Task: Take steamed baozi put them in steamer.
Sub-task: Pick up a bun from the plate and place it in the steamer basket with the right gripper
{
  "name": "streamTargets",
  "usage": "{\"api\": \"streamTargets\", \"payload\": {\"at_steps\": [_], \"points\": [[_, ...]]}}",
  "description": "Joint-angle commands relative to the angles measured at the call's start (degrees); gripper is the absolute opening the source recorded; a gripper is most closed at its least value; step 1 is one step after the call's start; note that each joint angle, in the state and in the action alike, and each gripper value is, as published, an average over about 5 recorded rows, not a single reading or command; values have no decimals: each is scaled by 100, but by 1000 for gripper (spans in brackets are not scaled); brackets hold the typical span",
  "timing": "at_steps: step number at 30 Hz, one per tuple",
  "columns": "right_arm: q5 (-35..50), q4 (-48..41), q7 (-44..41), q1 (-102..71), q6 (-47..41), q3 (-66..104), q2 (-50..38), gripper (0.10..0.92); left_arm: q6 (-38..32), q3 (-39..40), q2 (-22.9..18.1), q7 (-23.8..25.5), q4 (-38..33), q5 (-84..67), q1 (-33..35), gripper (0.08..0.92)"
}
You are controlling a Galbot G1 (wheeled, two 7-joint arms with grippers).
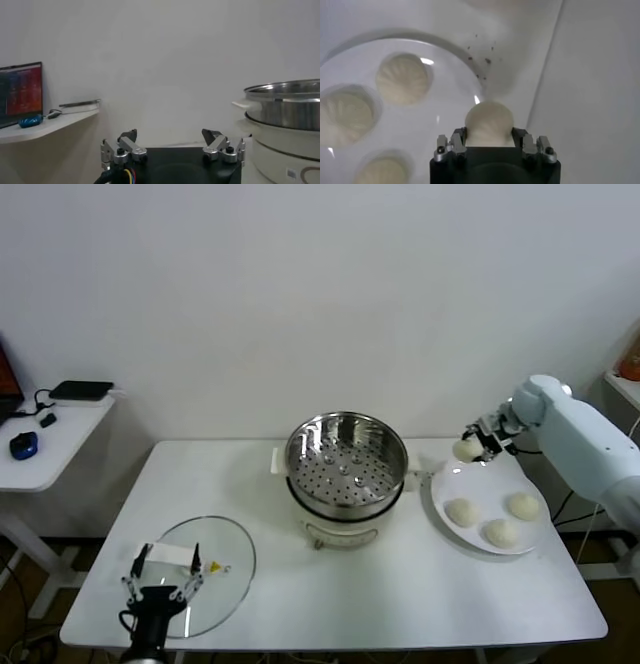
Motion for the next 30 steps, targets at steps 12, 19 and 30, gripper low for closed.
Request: {"api": "streamTargets", "payload": {"at_steps": [12, 19, 30], "points": [[1506, 2351, -77, 2189, 180, -1960, -241, 616, 6, 27, 2, 3, -46, 74, 30, 823], [1672, 2277, -87, 2511, 179, -2248, 504, 611, 7, 15, 2, -3, -56, 93, 30, 823], [1449, 1446, -109, 1999, 244, -2446, 1790, 612, 46, -27, 19, 0, -89, 92, -37, 823]]}}
